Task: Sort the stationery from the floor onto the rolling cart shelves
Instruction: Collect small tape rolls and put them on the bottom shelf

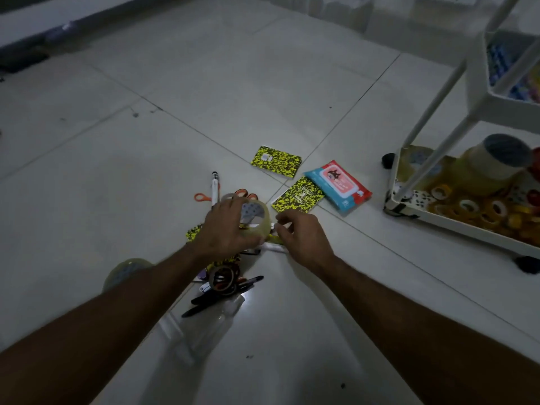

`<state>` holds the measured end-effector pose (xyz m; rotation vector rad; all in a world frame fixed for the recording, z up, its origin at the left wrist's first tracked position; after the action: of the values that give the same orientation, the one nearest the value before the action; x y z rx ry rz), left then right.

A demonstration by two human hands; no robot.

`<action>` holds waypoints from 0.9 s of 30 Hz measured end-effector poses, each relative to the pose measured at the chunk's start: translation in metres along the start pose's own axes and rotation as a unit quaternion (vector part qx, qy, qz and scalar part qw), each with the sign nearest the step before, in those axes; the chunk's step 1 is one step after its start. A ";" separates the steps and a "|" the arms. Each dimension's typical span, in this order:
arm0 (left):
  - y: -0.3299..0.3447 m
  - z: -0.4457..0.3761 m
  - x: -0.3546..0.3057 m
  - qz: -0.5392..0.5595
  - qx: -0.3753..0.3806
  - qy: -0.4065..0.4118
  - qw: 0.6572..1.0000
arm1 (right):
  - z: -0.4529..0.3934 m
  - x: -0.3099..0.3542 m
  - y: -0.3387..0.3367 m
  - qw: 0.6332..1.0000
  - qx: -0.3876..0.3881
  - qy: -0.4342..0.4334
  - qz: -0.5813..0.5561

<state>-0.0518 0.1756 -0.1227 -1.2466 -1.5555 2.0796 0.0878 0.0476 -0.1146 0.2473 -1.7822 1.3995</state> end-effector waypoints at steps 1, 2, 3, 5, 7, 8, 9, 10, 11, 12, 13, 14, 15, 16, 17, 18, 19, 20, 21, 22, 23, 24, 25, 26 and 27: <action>-0.001 0.000 0.001 0.013 -0.014 0.003 1.000 | 0.001 0.001 0.003 1.000 -0.012 0.001 -0.008; -0.002 0.000 0.002 0.019 -0.022 0.002 1.000 | 0.003 0.003 0.005 1.000 -0.023 0.000 -0.015; -0.004 0.003 0.003 0.023 -0.027 0.003 0.999 | 0.004 0.005 0.006 0.999 -0.032 -0.003 -0.022; -0.013 0.011 0.005 0.044 -0.037 0.008 0.998 | 0.006 0.014 0.009 0.999 -0.039 -0.025 -0.029; -0.027 0.027 0.008 0.084 -0.068 0.003 0.994 | 0.008 0.025 0.013 0.997 -0.036 -0.045 -0.043; -0.035 0.035 0.012 0.097 -0.086 -0.005 0.992 | 0.010 0.034 0.016 0.997 -0.030 -0.056 -0.049; -0.044 0.043 0.017 0.102 -0.103 -0.010 0.989 | 0.013 0.043 0.021 0.996 -0.019 -0.073 -0.051; -0.052 0.052 0.023 0.099 -0.113 -0.018 0.988 | 0.017 0.056 0.027 0.994 -0.004 -0.096 -0.049; -0.059 0.059 0.031 0.098 -0.121 -0.027 0.987 | 0.023 0.070 0.035 0.991 0.015 -0.127 -0.046; -0.065 0.065 0.041 0.098 -0.122 -0.043 0.987 | 0.029 0.086 0.044 0.985 0.037 -0.163 -0.044; -0.071 0.070 0.051 0.097 -0.124 -0.059 0.986 | 0.036 0.103 0.054 0.977 0.061 -0.201 -0.040; -0.077 0.074 0.059 0.096 -0.128 -0.074 0.984 | 0.043 0.119 0.067 0.967 0.083 -0.239 -0.029; -0.082 0.078 0.067 0.099 -0.136 -0.086 0.982 | 0.049 0.131 0.082 0.957 0.100 -0.273 -0.012; -0.088 0.082 0.073 0.102 -0.142 -0.096 0.980 | 0.052 0.142 0.098 0.948 0.117 -0.296 0.010; -0.093 0.086 0.079 0.105 -0.145 -0.104 0.978 | 0.055 0.149 0.114 0.941 0.134 -0.308 0.031; -0.097 0.090 0.084 0.105 -0.148 -0.109 0.977 | 0.056 0.155 0.129 0.938 0.151 -0.309 0.049; -0.101 0.094 0.090 0.105 -0.150 -0.113 0.977 | 0.056 0.158 0.143 0.935 0.162 -0.309 0.063; -0.104 0.097 0.097 0.106 -0.150 -0.120 0.976 | 0.057 0.162 0.153 0.934 0.169 -0.306 0.079; -0.106 0.101 0.103 0.107 -0.152 -0.126 0.974 | 0.058 0.164 0.161 0.932 0.174 -0.303 0.095; -0.108 0.105 0.109 0.110 -0.156 -0.134 0.972 | 0.058 0.166 0.167 0.930 0.178 -0.300 0.113; -0.110 0.109 0.114 0.113 -0.159 -0.143 0.970 | 0.058 0.167 0.170 0.929 0.178 -0.298 0.127; -0.112 0.113 0.119 0.115 -0.163 -0.150 0.968 | 0.059 0.168 0.172 0.928 0.181 -0.295 0.140; -0.113 0.117 0.124 0.116 -0.167 -0.156 0.967 | 0.059 0.168 0.173 0.927 0.180 -0.295 0.148; -0.115 0.121 0.128 0.116 -0.170 -0.161 0.965 | 0.059 0.167 0.174 0.925 0.176 -0.297 0.158; -0.116 0.124 0.132 0.118 -0.172 -0.166 0.964 | 0.059 0.166 0.176 0.923 0.173 -0.298 0.171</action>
<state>-0.2561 0.2248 -0.0764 -1.2963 -2.0800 2.3348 -0.1525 0.1131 -0.1244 0.6297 -2.1185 2.0558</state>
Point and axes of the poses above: each hand's wrist, its own z-axis away from the middle knuckle, its own y-axis out of the palm, x = y × z, the point moved 5 cm from there along -z, towards the middle knuckle, and after that the axes turned 1 degree about -x, right-handed, at the moved point
